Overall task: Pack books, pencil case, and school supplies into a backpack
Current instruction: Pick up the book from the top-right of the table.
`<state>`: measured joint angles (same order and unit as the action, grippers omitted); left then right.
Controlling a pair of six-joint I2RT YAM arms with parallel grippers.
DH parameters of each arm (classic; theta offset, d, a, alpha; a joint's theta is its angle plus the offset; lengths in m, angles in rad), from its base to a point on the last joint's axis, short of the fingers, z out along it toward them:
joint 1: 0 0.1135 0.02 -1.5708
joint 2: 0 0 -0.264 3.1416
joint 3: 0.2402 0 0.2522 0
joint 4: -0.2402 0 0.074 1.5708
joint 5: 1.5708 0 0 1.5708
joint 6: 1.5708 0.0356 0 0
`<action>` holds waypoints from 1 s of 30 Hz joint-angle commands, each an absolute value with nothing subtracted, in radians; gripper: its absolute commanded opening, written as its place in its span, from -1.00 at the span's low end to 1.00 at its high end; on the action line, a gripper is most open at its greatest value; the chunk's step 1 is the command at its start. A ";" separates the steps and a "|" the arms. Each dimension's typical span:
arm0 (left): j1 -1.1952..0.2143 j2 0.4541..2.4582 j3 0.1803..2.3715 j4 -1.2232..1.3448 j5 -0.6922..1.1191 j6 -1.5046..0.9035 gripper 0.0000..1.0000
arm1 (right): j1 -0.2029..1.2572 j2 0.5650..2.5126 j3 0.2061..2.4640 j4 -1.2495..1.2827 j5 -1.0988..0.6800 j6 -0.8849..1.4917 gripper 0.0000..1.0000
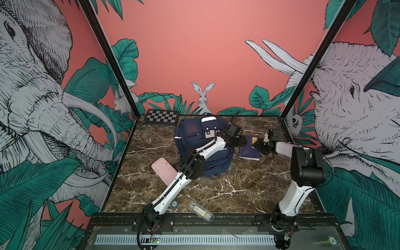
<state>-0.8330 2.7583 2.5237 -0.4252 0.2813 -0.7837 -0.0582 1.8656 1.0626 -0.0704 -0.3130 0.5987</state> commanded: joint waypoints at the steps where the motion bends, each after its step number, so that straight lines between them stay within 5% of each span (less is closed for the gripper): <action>1: -0.850 2.769 2.478 -0.442 0.392 -0.777 0.19 | -0.034 1.872 1.017 -0.160 -0.308 0.612 0.03; 11: -0.848 2.695 2.380 -0.241 0.672 -0.690 -0.20 | -0.034 1.928 1.080 -0.266 -0.281 0.609 -0.03; 30: -0.852 2.645 2.216 0.249 0.895 -0.840 -0.25 | -0.034 1.930 1.083 -0.278 -0.289 0.597 -0.03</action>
